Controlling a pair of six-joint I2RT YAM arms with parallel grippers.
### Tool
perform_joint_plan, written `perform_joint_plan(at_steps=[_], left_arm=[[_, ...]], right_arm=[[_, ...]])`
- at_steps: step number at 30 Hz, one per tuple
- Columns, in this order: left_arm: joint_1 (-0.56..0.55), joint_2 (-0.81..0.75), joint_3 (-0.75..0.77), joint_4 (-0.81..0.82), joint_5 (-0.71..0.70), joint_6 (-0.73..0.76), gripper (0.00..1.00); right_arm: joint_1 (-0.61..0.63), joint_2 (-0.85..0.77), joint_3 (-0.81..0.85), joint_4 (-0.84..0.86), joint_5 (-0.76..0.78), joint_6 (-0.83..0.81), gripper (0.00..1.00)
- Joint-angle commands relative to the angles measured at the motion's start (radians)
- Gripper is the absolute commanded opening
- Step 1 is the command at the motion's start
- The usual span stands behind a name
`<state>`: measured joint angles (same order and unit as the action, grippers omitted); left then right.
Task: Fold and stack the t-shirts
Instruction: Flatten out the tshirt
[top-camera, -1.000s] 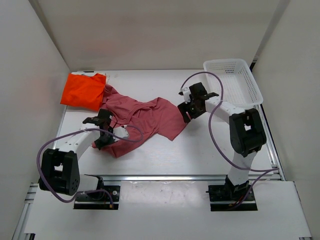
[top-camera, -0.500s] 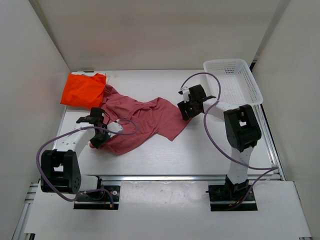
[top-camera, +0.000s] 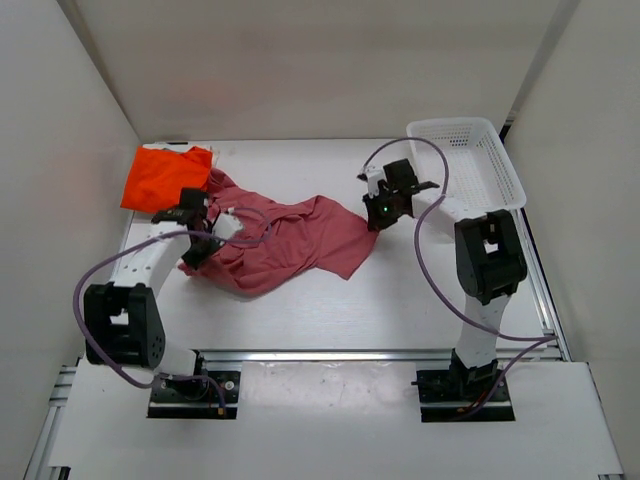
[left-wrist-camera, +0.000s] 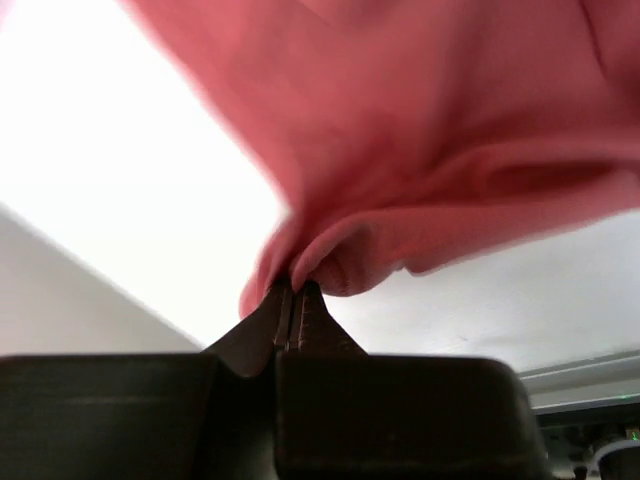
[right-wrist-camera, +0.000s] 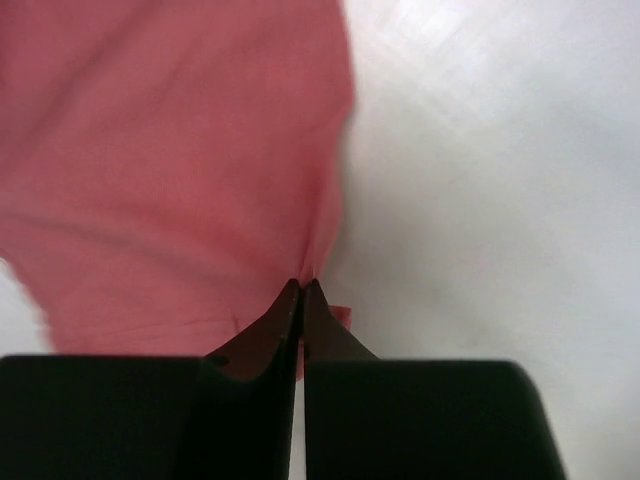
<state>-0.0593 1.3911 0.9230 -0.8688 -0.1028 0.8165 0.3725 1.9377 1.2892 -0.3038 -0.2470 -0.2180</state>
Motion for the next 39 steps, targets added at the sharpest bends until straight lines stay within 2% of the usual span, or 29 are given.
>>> perform_joint_plan(at_steps=[1,2,3,4,6,8,10,12,15,21,26,27,29,33,36,39], left_arm=[[-0.053,0.115,0.3,0.091,-0.124,-0.129,0.0],[-0.053,0.147,0.485,0.103,-0.179,-0.196,0.0],[-0.047,0.205,0.587,0.128,-0.196,-0.279,0.0],[-0.024,0.257,0.795,0.155,-0.204,-0.321,0.0],[0.021,0.302,1.142,0.2,-0.147,-0.455,0.0],[0.036,0.309,1.224,0.302,-0.133,-0.465,0.0],[0.003,0.272,1.173,0.385,-0.167,-0.386,0.0],[-0.042,0.235,1.041,0.407,-0.193,-0.294,0.0],[-0.06,0.159,0.868,0.399,-0.149,-0.271,0.0],[-0.073,0.031,0.491,0.357,-0.147,-0.18,0.0],[-0.119,-0.116,0.112,0.295,-0.163,-0.102,0.0],[-0.137,-0.148,0.078,0.266,-0.164,-0.097,0.0],[-0.154,-0.191,-0.045,0.223,-0.15,-0.091,0.0],[-0.143,-0.296,-0.147,0.116,-0.103,-0.083,0.0],[-0.114,-0.351,-0.196,0.059,-0.075,-0.048,0.0],[-0.091,-0.38,-0.234,0.047,-0.081,-0.02,0.0]], right_arm=[[-0.055,-0.049,0.303,0.011,-0.042,0.078,0.0],[-0.078,-0.052,0.364,0.031,-0.003,0.098,0.01],[-0.092,-0.048,0.484,0.061,0.064,0.135,0.0],[-0.107,-0.034,0.619,0.072,0.101,0.135,0.0],[-0.135,-0.01,0.794,0.074,0.208,0.135,0.0],[-0.177,0.015,0.979,0.043,0.207,0.154,0.0],[-0.185,0.018,1.033,0.008,0.184,0.141,0.0],[-0.191,-0.008,0.995,-0.026,0.151,0.138,0.0],[-0.19,-0.094,0.804,-0.038,0.117,0.118,0.0],[-0.17,-0.411,0.237,-0.023,0.097,0.066,0.0],[-0.077,-0.627,-0.123,-0.084,0.075,0.042,0.0],[-0.058,-0.681,-0.189,-0.098,0.065,0.061,0.0],[-0.029,-0.739,-0.259,-0.164,0.008,0.083,0.0],[0.051,-0.832,-0.364,-0.274,0.009,0.141,0.0],[-0.012,-0.855,-0.384,-0.291,-0.052,0.135,0.0],[-0.023,-0.827,-0.378,-0.32,-0.08,0.14,0.0]])
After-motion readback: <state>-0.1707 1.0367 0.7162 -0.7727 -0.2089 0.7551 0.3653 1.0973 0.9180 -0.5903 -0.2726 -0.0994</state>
